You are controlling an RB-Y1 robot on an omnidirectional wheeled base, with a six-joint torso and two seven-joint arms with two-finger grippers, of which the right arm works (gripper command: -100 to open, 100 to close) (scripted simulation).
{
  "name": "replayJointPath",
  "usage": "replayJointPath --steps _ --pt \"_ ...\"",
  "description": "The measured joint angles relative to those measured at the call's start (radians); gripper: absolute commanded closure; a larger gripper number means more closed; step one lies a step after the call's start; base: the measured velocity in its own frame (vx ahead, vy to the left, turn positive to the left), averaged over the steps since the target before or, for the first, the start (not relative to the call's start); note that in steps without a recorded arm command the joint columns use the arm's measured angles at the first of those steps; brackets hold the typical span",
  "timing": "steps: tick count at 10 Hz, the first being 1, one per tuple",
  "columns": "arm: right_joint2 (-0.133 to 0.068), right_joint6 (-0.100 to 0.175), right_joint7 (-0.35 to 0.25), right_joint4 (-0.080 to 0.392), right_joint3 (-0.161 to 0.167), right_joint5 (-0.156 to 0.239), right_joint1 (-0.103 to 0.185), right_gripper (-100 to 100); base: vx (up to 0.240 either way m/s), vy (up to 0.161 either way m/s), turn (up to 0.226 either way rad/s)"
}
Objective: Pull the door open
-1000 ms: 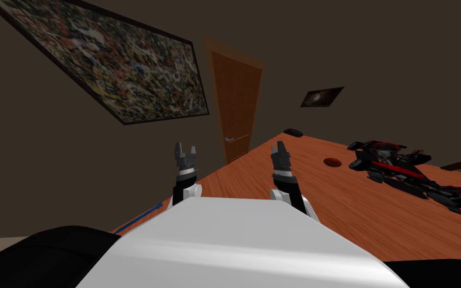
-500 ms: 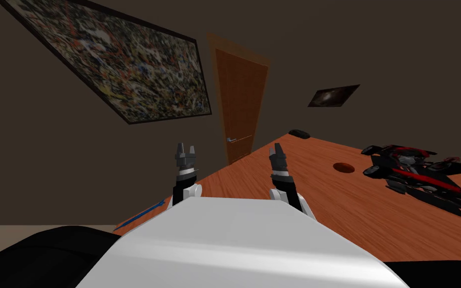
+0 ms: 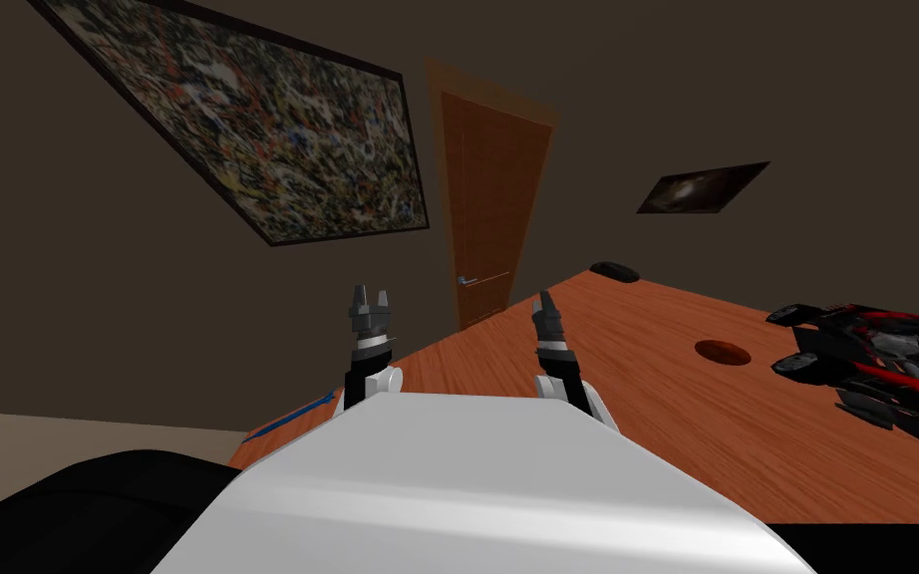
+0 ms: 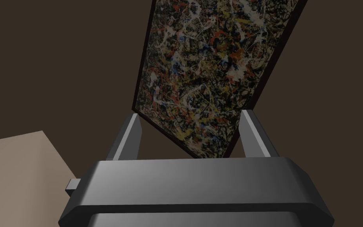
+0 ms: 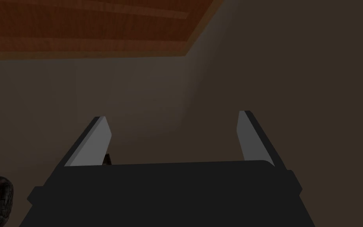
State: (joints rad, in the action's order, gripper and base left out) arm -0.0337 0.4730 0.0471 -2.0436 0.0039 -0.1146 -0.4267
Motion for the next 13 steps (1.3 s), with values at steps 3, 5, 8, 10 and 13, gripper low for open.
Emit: replayJointPath --steps 3,5,8,10,13 --pt "-0.011 0.013 -0.02 0.069 -0.013 -0.005 0.027 -100 0.066 -0.014 0.099" --pt "-0.014 0.027 -0.027 0.119 -0.018 -0.01 0.044 -100 0.064 -0.01 0.108" --pt "-0.026 0.054 -0.046 0.205 -0.035 -0.012 0.073 -100 0.07 -0.021 0.157" --pt "-0.034 0.07 -0.061 0.258 -0.046 -0.014 0.092 -100 0.062 -0.016 0.083" --pt "-0.041 0.093 -0.081 0.355 -0.062 -0.021 0.131 -100 0.078 -0.024 0.149"
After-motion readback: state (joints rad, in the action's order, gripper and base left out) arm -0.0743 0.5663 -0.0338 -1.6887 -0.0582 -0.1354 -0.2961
